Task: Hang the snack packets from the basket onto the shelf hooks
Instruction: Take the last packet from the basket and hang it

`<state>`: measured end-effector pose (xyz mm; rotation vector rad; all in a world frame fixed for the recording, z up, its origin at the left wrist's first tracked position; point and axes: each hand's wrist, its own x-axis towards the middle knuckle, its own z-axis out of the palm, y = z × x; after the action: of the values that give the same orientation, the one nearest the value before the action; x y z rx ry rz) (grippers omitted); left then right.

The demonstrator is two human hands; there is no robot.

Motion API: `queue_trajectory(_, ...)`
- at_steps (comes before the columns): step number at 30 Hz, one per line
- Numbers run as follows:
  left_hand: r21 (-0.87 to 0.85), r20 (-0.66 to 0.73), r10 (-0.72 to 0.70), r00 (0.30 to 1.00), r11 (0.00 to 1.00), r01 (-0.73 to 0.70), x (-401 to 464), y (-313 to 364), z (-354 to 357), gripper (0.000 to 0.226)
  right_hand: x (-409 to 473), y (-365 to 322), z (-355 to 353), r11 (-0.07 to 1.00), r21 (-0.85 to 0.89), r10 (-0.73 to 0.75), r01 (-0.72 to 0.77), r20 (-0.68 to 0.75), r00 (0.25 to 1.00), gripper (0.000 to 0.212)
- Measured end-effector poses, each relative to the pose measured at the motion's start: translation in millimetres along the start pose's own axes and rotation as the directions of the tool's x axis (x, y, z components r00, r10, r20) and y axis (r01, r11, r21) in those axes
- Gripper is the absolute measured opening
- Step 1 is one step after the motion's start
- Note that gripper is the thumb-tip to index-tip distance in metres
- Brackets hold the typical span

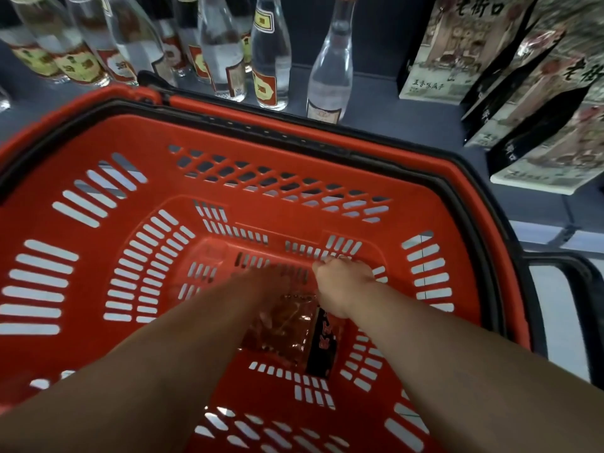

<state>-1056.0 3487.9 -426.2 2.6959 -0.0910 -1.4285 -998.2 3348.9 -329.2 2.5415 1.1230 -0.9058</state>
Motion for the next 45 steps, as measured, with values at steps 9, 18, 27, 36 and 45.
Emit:
queue_trajectory(9,-0.320,-0.096,-0.039,0.995,0.948,0.007,-12.8,-20.8,-10.6,0.022,-1.8,-2.6,-0.6,0.999,-0.032,-0.006,0.006,-0.008,1.000,0.040)
queue_trajectory(18,-0.563,-0.157,-0.156,0.975,0.826,0.042,-87.5,-79.7,-31.3,0.043,5.0,-4.0,-6.4,0.977,0.168,0.151,-0.131,-0.108,0.983,0.058)
queue_trajectory(27,-0.915,-0.065,-0.230,0.971,0.401,0.034,-140.3,-91.6,-38.9,0.014,18.3,-7.4,5.4,0.703,0.697,0.130,-0.141,0.069,0.989,0.089)
queue_trajectory(36,-0.993,-0.109,-0.159,0.981,0.051,-0.102,-148.8,-70.7,-49.3,0.044,3.2,-8.7,-36.9,0.135,0.979,0.057,0.151,-0.160,0.985,0.024)
queue_trajectory(45,-0.925,-0.369,-0.342,0.864,0.048,-0.376,-169.4,-61.9,-57.9,0.016,-9.2,-15.3,-69.4,0.134,0.955,0.062,0.265,-0.275,0.960,0.018)
